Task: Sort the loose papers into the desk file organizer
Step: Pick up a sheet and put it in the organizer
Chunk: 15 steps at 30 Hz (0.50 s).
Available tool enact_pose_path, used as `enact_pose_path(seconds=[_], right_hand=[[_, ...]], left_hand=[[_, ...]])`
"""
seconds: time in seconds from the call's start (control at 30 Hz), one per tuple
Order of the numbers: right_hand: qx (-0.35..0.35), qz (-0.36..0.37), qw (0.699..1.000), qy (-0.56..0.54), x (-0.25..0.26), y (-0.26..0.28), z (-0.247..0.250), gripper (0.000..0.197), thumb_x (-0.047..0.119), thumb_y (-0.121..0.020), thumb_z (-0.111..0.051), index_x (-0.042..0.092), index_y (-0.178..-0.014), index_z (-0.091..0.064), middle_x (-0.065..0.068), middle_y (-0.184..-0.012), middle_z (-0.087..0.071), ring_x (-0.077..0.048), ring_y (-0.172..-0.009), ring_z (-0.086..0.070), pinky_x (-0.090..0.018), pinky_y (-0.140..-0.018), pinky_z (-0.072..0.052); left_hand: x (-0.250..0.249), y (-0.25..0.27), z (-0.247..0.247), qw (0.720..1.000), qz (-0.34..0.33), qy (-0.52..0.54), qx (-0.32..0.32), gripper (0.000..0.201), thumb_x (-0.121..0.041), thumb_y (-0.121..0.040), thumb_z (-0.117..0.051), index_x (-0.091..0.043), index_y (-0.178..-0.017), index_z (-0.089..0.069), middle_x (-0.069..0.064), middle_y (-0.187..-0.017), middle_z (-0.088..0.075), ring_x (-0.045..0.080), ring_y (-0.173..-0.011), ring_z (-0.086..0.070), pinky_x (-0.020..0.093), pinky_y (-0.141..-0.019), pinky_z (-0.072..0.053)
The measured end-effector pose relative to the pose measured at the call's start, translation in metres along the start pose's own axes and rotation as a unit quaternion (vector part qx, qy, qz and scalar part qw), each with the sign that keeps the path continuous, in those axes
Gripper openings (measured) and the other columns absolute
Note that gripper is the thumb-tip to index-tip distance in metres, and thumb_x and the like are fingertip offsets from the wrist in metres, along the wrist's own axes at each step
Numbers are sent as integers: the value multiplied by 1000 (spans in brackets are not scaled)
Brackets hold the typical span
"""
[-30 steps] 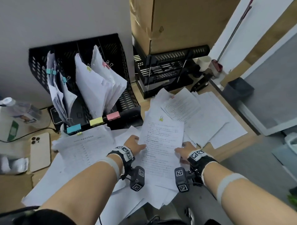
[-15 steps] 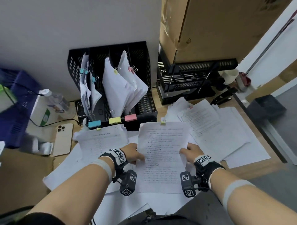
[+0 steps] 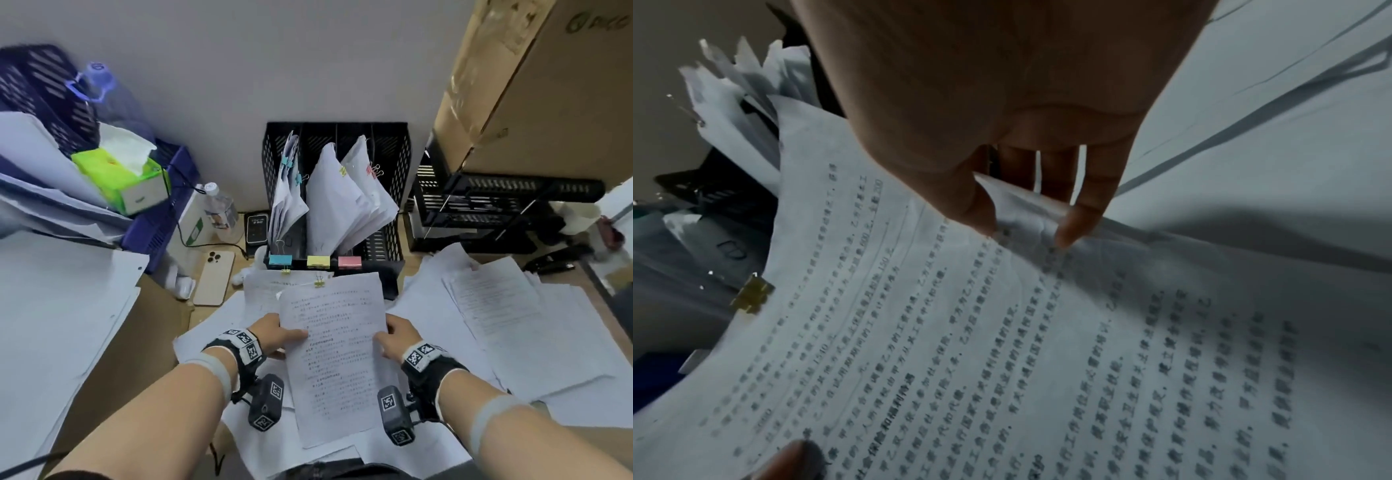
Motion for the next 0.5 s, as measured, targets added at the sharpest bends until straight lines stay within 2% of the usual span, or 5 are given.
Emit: enact_pose_path(seconds=[0.13,0.27,0.33,0.43,0.5], right_hand=[[-8,4,999,33,11,-2,-10,23,15,-82,-54,18,-100,-68,-3,-82,-69,-24,-72,-60,-36,-70,-54],[-113,12,989,91,30,-1,-11,39,24,-77,-70,11,-106,-49,-11,-107,-57,-28,-93,-59,-32,-80,-48],[-144,47,980,126,48,6,-12,41,30,-74,-74,14,-96,-44,-7,-102,-51,-27,-92,-55,-34,-81,-47],[10,73,993,89,83,25,-27,49,49,-69,-77,19,-91,-46,0,-83,-54,-17,-72,-54,-30,-66,-47],[114,92,987,64,109,41,-37,74,62,-63,-77,23,-116,-44,-1,-91,-58,-16,-71,-62,-28,-56,-52]], left_hand=[[-2,7,17,998,-28,-43,-19,23,-28,-91,-71,-18,-111,-66,4,-111,-73,22,-100,-71,38,-81,-62],[-17,19,30,997,-69,-38,-16,22,-21,-94,-67,-14,-114,-67,7,-110,-73,20,-90,-70,30,-67,-62],[-30,26,35,996,-88,-19,-20,26,-15,-95,-66,-8,-120,-66,8,-108,-73,21,-88,-71,28,-65,-63],[-53,37,42,991,-129,-6,-27,27,-5,-96,-60,-2,-123,-63,9,-106,-72,24,-85,-71,26,-57,-62],[-71,47,47,986,-163,1,-34,29,2,-95,-53,-1,-123,-60,14,-109,-71,29,-82,-70,27,-53,-60]])
Point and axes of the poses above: each hand's wrist, its own y-axis away from the middle knuckle, its own z-axis out of the back of the hand, x = y × z, the point moved 1 cm from there along -y, towards the middle knuckle
